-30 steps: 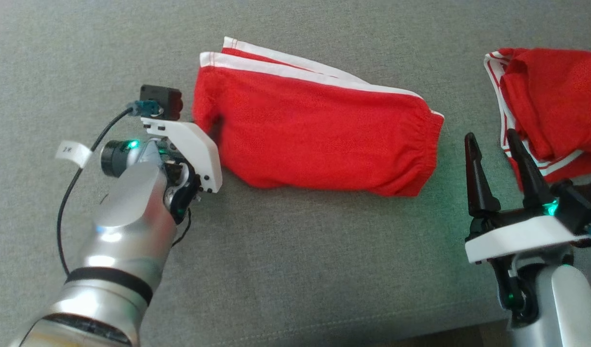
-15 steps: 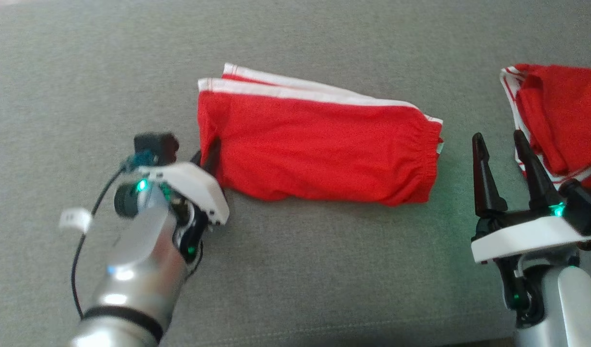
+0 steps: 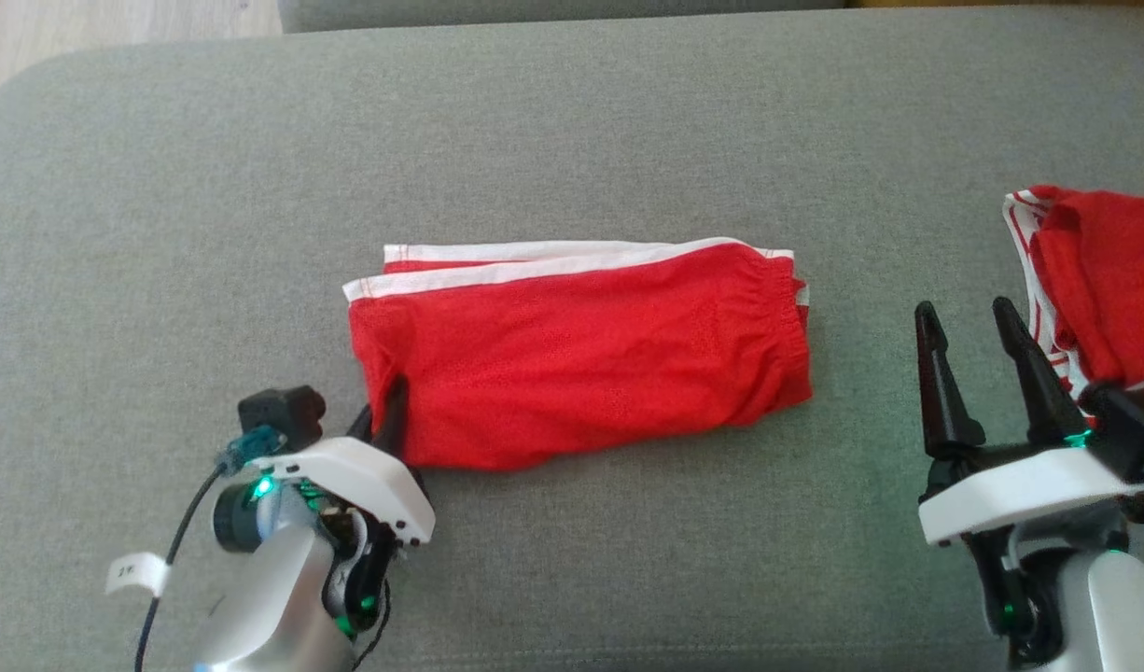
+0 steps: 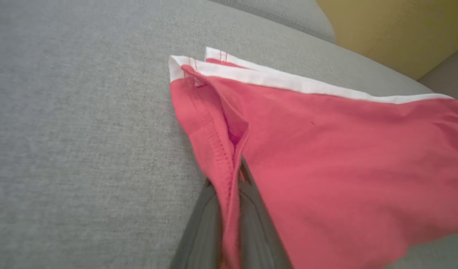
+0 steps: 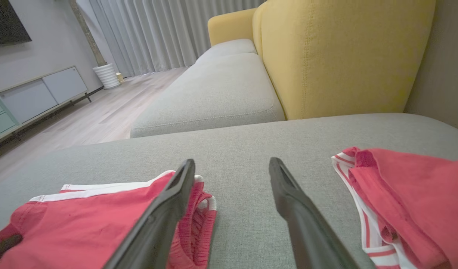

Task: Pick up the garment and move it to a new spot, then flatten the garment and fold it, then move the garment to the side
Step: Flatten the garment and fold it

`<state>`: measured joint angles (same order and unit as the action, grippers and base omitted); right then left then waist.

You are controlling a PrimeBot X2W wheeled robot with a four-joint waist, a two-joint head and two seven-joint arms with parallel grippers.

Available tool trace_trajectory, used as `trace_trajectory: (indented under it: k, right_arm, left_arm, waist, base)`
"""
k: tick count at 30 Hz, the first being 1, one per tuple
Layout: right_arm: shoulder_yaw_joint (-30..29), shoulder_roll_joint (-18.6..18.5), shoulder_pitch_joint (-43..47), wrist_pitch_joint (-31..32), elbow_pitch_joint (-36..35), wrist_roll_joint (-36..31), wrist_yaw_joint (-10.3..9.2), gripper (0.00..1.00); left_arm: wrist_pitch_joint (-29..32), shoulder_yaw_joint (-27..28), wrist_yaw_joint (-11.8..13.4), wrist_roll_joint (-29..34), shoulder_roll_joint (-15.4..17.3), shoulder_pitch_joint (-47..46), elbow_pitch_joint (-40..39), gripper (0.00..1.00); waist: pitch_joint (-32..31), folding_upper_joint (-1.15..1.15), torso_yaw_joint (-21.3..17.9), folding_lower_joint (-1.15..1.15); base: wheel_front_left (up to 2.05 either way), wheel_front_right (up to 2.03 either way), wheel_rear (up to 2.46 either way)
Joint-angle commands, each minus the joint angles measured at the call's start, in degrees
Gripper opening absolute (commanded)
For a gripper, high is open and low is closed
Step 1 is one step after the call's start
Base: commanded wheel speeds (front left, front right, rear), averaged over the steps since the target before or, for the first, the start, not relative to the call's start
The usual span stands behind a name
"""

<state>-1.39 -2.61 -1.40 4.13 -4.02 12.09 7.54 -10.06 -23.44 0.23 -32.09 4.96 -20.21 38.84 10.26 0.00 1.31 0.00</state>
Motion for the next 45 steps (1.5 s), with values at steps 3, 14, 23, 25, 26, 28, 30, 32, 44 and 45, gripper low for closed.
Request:
trace_trajectory:
  k: [3, 14, 23, 25, 26, 28, 30, 32, 44, 45]
  right_arm:
    - [0.84, -0.27, -0.62, 0.18, -2.81, -0.59, -0.05, 1.0]
    - [-0.29, -0.27, 0.51, 0.96, -4.8, -4.58, -0.05, 1.0]
    - [0.49, -0.27, 1.67, 2.35, -5.42, -5.79, -0.05, 1.0]
    - [0.5, -0.27, 1.71, 2.51, -5.36, -5.96, -0.05, 1.0]
    - [0.48, -0.27, 1.72, 2.58, -5.34, -6.03, -0.05, 1.0]
    - [0.44, -0.27, 1.73, 2.67, -5.32, -6.04, -0.05, 1.0]
    - [0.42, -0.27, 1.73, 2.75, -5.3, -6.05, -0.05, 1.0]
    - [0.4, -0.27, 1.7, 2.8, -5.28, -6.0, -0.05, 1.0]
    - [0.93, -0.27, -0.18, 3.14, -2.1, -5.27, -0.05, 1.0]
    - [0.93, -0.27, -0.18, 3.14, -2.1, -5.27, -0.05, 1.0]
  left_arm:
    - [-0.64, 1.94, 1.82, 0.34, 2.29, -0.22, -4.96, 1.0]
    - [-4.84, 4.87, 12.04, 10.35, 7.73, 7.23, -27.5, 1.0]
    - [-3.32, 4.73, 14.4, 13.79, 11.54, 13.92, -37.07, 1.0]
    - [-2.77, 4.57, 14.69, 13.91, 11.82, 14.58, -37.84, 1.0]
    - [-2.55, 4.5, 14.82, 13.94, 11.9, 14.8, -38.17, 1.0]
    - [-2.27, 4.37, 15.04, 13.99, 11.97, 15.11, -38.71, 1.0]
    - [-2.11, 4.27, 15.23, 13.99, 12.01, 15.3, -39.13, 1.0]
    - [-2.06, 4.18, 15.32, 13.96, 12.02, 15.37, -39.45, 1.0]
    - [-1.97, 3.4, 15.16, 13.86, 11.73, 13.54, -40.16, 1.0]
    - [-1.97, 3.4, 15.16, 13.86, 11.73, 13.54, -40.16, 1.0]
  waist:
    - [-0.48, 0.0, -0.43, 0.0]
    - [-4.1, 0.0, -0.72, 0.0]
    - [-5.46, 0.0, -0.12, 0.0]
    - [-5.5, 0.0, 0.0, 0.0]
    - [-5.51, 0.0, 0.04, 0.0]
    - [-5.52, 0.0, 0.09, 0.0]
    - [-5.54, 0.0, 0.09, 0.0]
    - [-5.51, 0.0, 0.09, 0.0]
    - [-3.04, 0.0, 1.64, 0.0]
    - [-3.04, 0.0, 1.64, 0.0]
  base:
    - [0.0, 0.0, 0.0]
    - [0.0, 0.0, 0.0]
    - [0.0, 0.0, 0.0]
    - [0.0, 0.0, 0.0]
    - [0.0, 0.0, 0.0]
    - [0.0, 0.0, 0.0]
    - [0.0, 0.0, 0.0]
    - [0.0, 0.0, 0.0]
    - [0.0, 0.0, 0.0]
    - [0.0, 0.0, 0.0]
